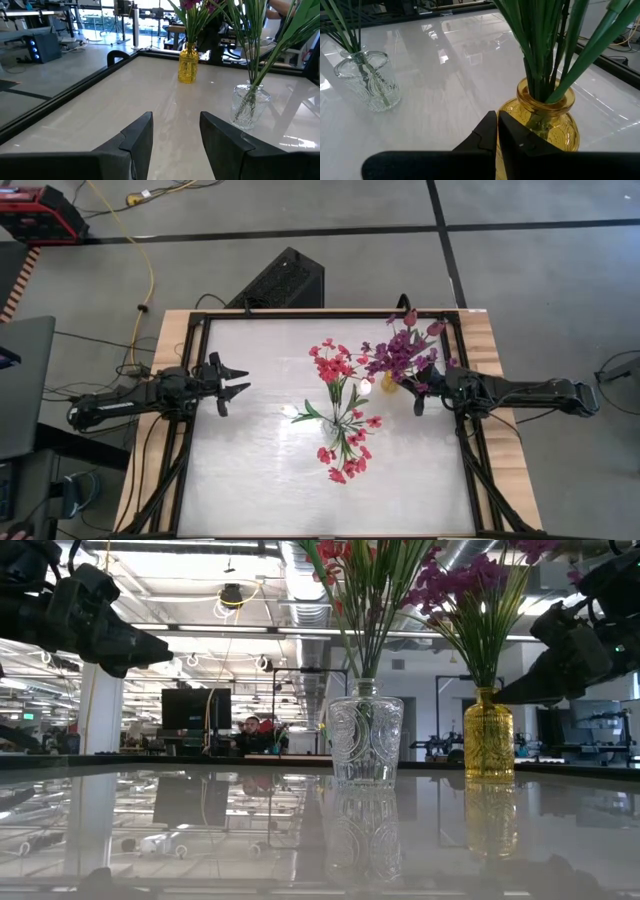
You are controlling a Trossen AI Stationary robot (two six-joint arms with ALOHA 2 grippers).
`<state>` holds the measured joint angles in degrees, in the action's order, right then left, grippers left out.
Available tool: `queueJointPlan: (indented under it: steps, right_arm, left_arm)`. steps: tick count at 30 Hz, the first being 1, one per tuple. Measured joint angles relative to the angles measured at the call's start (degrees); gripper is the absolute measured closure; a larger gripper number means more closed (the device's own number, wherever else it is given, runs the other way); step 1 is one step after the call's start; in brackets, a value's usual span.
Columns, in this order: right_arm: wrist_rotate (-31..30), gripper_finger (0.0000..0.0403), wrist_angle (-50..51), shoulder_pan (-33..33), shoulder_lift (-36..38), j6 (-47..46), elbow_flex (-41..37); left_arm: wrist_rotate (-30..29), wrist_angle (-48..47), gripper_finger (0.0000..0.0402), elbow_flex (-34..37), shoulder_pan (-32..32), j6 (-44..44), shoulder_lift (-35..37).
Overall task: Sort flowers into vase by color
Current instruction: Return to Home Position
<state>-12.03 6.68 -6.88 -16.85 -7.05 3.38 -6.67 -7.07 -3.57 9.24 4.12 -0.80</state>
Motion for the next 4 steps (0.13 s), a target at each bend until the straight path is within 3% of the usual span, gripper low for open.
queueJointPlan:
  steps: [4]
  right_arm:
    - [0.00,0.0359,0.00,0.01,0.01,0.00,0.00]
  left_arm:
    - [0.00,0.00,0.0251,0.00,0.00,0.00,-0.02]
